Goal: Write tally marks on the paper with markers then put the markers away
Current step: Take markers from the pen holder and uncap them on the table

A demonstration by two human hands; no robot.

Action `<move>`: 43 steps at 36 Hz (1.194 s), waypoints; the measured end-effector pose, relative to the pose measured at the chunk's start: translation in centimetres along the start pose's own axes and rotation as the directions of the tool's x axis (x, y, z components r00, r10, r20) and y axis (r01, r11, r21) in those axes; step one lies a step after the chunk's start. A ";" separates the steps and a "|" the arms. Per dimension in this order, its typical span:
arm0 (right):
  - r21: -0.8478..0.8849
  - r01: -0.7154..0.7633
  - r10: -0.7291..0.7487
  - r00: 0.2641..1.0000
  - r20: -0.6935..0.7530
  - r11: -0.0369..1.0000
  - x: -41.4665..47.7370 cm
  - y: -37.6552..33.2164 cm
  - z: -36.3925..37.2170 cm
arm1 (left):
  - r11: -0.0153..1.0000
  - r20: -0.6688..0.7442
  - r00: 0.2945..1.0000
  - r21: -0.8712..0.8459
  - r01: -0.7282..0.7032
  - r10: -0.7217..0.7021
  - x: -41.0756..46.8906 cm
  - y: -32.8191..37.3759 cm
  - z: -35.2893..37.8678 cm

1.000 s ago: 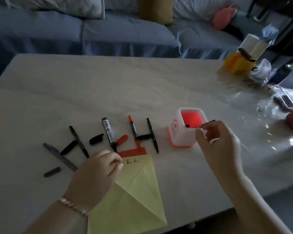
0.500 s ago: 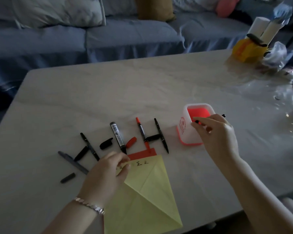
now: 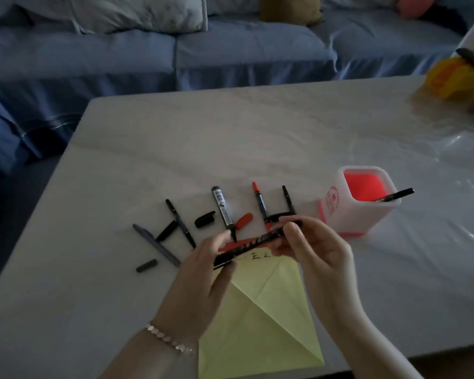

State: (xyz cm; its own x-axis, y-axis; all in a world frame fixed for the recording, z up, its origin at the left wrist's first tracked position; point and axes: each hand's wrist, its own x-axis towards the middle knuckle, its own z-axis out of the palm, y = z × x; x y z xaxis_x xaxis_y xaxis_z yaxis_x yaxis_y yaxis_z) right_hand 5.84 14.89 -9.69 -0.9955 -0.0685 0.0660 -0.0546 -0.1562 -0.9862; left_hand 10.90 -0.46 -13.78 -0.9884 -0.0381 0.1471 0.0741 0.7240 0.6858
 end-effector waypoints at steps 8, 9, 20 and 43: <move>0.017 -0.318 0.313 0.939 0.142 0.948 -1.9 1.9 2.9 | 0.999 0.020 0.999 -0.030 -0.037 0.038 -2.1 0.0 -1.2; -0.001 -0.336 0.331 0.928 0.170 0.942 -2.2 2.1 3.3 | 0.999 0.006 1.000 -0.036 -0.021 0.021 -2.2 -0.2 -1.3; -0.233 -0.212 0.267 0.934 0.238 0.949 -3.6 3.6 5.6 | 0.998 -0.020 0.998 -0.011 0.066 -0.066 -3.6 -1.4 -2.1; -0.232 -0.201 0.248 0.949 0.194 0.952 0.4 3.5 7.4 | 0.917 -0.157 0.910 -0.184 0.355 -0.384 -5.0 -3.3 -4.1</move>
State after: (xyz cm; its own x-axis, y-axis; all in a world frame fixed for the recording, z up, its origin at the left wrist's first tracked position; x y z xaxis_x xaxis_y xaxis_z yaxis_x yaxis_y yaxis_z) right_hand 5.87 7.06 -12.04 -0.9432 -0.2951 -0.1528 0.1305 0.0940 -0.9870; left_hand 16.11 -5.45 -13.88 -0.9072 -0.4202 -0.0176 -0.2581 0.5234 0.8120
